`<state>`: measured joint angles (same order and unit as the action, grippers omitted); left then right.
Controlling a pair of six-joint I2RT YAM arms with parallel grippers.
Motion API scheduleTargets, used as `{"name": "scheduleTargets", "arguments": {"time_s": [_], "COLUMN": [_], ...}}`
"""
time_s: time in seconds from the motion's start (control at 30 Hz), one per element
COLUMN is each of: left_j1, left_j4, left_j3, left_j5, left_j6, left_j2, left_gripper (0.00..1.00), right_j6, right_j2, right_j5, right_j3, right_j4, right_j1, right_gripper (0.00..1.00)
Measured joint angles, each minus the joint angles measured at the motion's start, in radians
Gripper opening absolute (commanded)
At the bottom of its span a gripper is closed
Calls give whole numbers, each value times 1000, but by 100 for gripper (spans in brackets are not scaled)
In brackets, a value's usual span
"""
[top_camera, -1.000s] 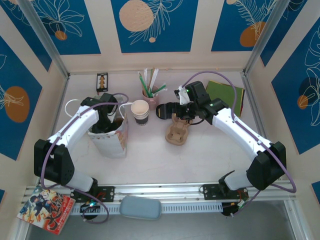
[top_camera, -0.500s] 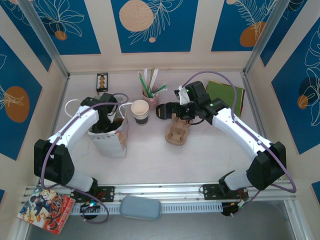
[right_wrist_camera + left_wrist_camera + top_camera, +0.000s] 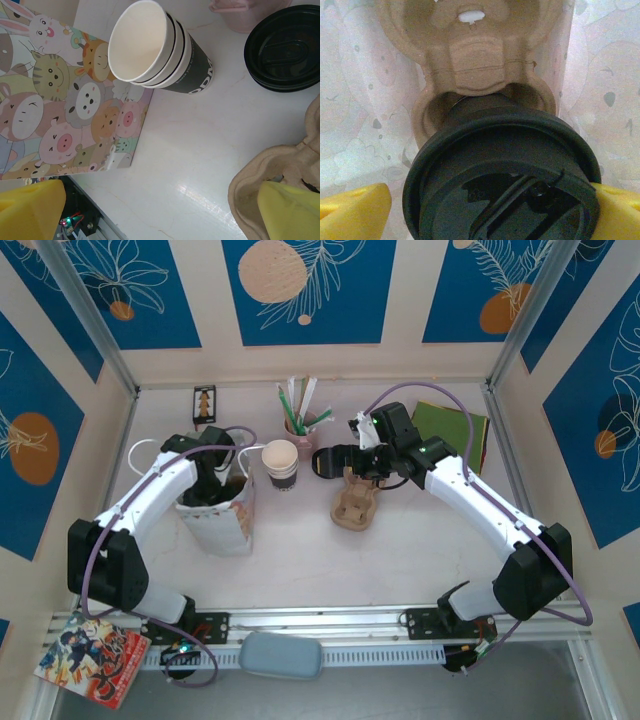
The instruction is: Pack the takeout coffee
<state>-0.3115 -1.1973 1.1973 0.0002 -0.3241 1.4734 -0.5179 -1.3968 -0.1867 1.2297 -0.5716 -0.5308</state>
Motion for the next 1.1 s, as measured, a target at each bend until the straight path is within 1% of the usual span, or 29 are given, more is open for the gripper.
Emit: {"name": "scheduleTargets", "arguments": {"time_s": [1.1], "left_j1": [2], "left_j4": [-6], "left_j3": [-8], "left_j5": [-9], "left_j6": [-11], "left_j2": [-14], "left_gripper": [96], "right_j6": [-7], "right_j2": [0], "right_j5": [0], "right_j3": [0], "right_j4": [0], "right_j1": [-6], "right_gripper": [99]}}
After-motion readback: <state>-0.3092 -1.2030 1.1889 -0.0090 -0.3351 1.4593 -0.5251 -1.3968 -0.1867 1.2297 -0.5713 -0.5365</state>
